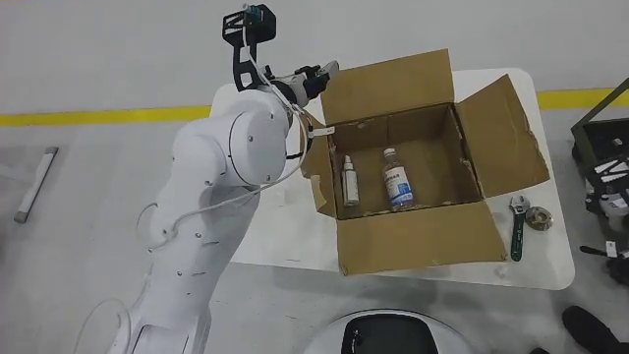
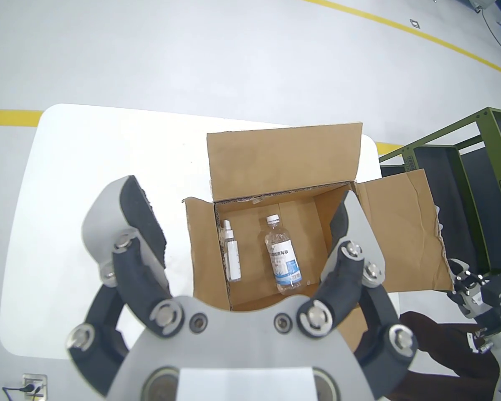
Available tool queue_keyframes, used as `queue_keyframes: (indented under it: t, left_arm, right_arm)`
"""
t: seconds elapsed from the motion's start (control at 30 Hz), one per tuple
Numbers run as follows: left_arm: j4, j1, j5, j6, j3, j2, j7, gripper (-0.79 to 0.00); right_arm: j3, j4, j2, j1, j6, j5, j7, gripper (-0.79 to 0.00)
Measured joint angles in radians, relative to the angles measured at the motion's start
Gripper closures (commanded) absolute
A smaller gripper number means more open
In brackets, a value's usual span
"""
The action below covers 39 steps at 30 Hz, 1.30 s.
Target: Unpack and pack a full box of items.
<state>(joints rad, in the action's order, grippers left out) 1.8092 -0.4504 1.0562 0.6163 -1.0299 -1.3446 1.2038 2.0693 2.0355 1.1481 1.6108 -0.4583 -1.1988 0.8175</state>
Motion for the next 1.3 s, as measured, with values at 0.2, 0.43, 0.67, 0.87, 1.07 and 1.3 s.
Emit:
queue_keyframes:
  t: [0.2,0.43,0.67,0.87,1.07,1.3]
  left_arm:
    - [0.0,0.0,0.0,0.0,0.0,0.0,0.0,-0.785]
    - [0.0,0.0,0.0,0.0,0.0,0.0,0.0,-0.785]
    - [0.0,0.0,0.0,0.0,0.0,0.0,0.0,-0.785]
    - [0.0,0.0,0.0,0.0,0.0,0.0,0.0,-0.785]
    - [0.0,0.0,0.0,0.0,0.0,0.0,0.0,-0.785]
    - [0.0,0.0,0.0,0.0,0.0,0.0,0.0,-0.785]
  right_arm:
    - [-0.053,-0.028,-0.024,-0.082,-0.114,0.065,0.235,0.0]
    - [-0.09,-0.076,-0.038,-0.1,-0.126,0.046,0.296,0.0]
    - [-0.089,-0.075,-0.038,-0.101,-0.124,0.044,0.293,0.0]
    - [-0.118,-0.073,-0.044,-0.1,-0.134,-0.009,0.287,0.0]
    - [-0.183,-0.095,-0.054,-0.148,-0.133,-0.026,0.382,-0.317]
    - [-0.253,-0.138,-0.074,-0.192,-0.118,-0.025,0.427,-0.339]
